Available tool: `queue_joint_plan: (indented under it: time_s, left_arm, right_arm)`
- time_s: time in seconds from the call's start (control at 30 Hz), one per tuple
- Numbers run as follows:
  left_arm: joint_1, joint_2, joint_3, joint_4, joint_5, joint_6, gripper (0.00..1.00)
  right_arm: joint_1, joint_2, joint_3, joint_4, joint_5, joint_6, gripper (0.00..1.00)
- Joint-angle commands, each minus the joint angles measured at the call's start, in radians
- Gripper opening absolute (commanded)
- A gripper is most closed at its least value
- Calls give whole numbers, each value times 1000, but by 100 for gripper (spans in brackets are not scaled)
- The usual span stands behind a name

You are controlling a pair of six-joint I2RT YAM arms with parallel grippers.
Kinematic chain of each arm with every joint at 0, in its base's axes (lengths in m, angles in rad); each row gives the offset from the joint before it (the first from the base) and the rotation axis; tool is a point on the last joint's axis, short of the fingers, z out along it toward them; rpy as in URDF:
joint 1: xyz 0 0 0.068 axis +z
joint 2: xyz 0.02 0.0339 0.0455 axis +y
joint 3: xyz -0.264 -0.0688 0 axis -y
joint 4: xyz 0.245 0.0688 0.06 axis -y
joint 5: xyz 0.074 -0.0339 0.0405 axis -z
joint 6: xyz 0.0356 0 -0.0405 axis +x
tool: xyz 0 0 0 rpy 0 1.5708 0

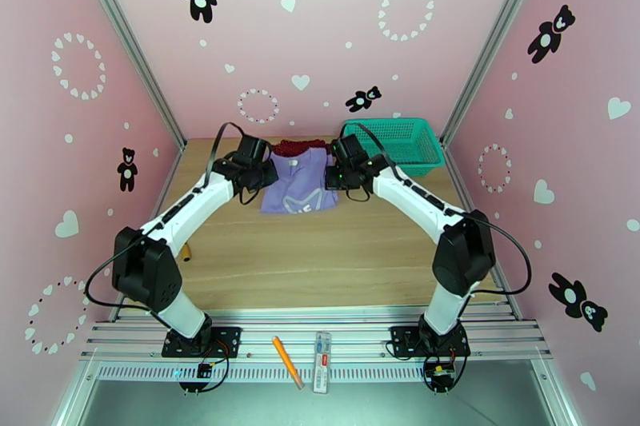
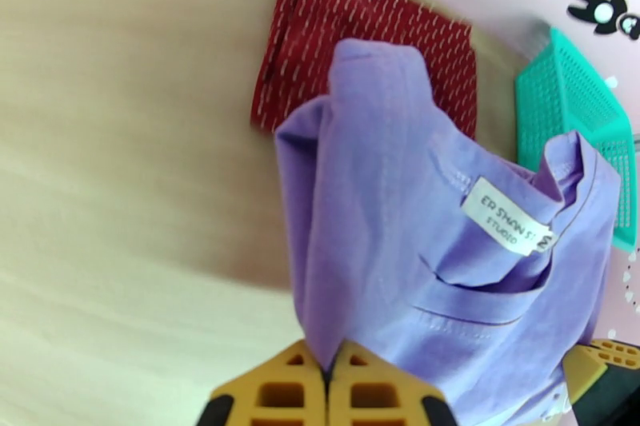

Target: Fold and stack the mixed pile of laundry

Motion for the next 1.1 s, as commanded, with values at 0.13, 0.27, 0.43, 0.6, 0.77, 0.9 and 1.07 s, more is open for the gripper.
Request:
queue_joint_plan:
  time_s: [0.13, 0.27, 0.43, 0.6, 0.77, 0.9, 1.07]
  left_arm:
    - [73, 294, 336, -49, -12, 114, 0]
    - [91, 463, 545, -68, -2, 151, 0]
    - [103, 663, 770, -93, 12, 165, 0]
    - [104, 840, 993, -137, -8, 172, 0]
    - [114, 924, 1065, -155, -44, 144, 0]
    - [122, 920, 1002, -137, -75, 112, 13]
    - [122, 904, 975, -113, -78, 114, 66]
  right_arm:
    - [-52, 316, 418, -139, 13, -105, 0]
    - [-87, 470, 608, -161, -15, -100, 0]
    - [-123, 636, 781, -160, -30, -86, 0]
    - [-151, 772, 911, -153, -11, -79, 0]
    - [-184, 865, 962, -125, -38, -46, 0]
    - [-190, 899, 962, -111, -59, -40, 22]
    - [-190, 888, 962, -104, -77, -44, 43]
